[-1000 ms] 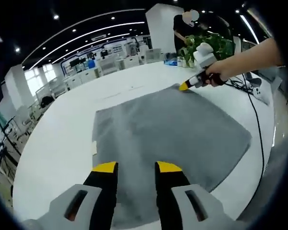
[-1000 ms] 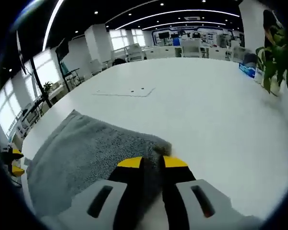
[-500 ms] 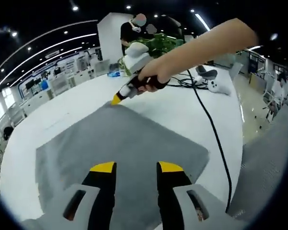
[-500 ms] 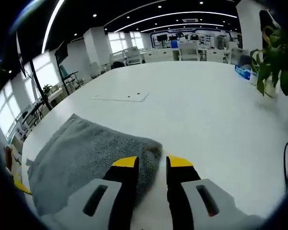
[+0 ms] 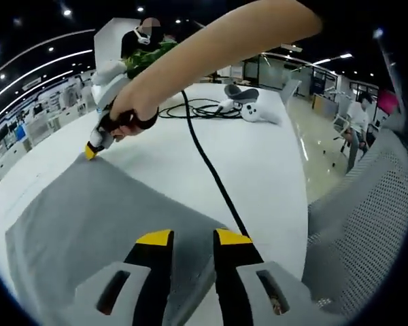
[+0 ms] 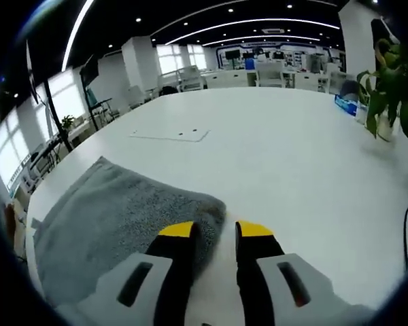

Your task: Fold the towel on the table until its edges align and the towel forms a compact rectangular stack.

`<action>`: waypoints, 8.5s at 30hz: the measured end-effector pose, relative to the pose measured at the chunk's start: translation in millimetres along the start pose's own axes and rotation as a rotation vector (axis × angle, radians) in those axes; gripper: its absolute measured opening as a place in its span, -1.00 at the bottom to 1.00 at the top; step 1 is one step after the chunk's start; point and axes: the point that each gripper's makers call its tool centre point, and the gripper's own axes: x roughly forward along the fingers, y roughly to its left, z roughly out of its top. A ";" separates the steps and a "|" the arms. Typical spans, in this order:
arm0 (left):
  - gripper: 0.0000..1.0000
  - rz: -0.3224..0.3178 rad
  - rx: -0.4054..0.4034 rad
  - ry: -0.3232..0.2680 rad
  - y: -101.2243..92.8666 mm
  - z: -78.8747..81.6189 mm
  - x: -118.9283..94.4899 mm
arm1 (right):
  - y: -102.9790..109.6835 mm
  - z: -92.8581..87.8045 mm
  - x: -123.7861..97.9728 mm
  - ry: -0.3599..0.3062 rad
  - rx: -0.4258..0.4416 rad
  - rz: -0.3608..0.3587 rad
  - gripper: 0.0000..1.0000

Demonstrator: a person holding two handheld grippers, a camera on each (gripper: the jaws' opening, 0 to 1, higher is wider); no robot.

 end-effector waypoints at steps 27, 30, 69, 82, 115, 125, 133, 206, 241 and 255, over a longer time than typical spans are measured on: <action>-0.73 0.002 0.062 0.006 -23.6 -8.8 21.3 | -3.1 0.7 13.7 -0.135 -0.065 0.012 -0.92; -0.82 0.021 0.061 -0.005 -20.9 -8.5 21.3 | -2.2 0.9 13.8 -0.141 -0.073 0.012 -0.96; -0.92 0.059 -0.102 -0.086 11.2 22.3 -34.9 | 32.9 65.3 -10.3 -0.243 0.135 0.077 -1.00; -0.92 0.202 -0.238 -0.198 38.6 35.1 -96.7 | 81.4 110.9 -15.1 -0.307 0.142 0.161 -1.00; -0.91 0.545 -0.488 -0.221 105.1 -45.0 -219.9 | 224.5 173.3 17.7 -0.379 -0.019 0.302 -1.00; -0.91 0.511 -0.577 -0.225 117.3 -73.7 -233.1 | 238.4 159.1 51.7 -0.349 0.002 0.308 -1.00; -0.91 0.449 -0.660 -0.249 138.1 -104.1 -234.4 | 247.3 145.3 84.8 -0.302 0.012 0.291 -1.00; -0.78 0.630 -0.801 0.045 142.2 -195.4 -218.0 | 161.7 30.3 88.8 -0.053 -0.106 0.158 -0.92; -0.50 0.386 -0.595 0.018 82.9 -120.5 -147.5 | 80.6 20.2 5.1 -0.075 -0.118 0.106 -0.69; -0.37 0.211 -0.149 0.143 61.1 -85.5 -130.6 | 106.1 -1.8 -63.7 -0.060 -0.313 0.274 -0.54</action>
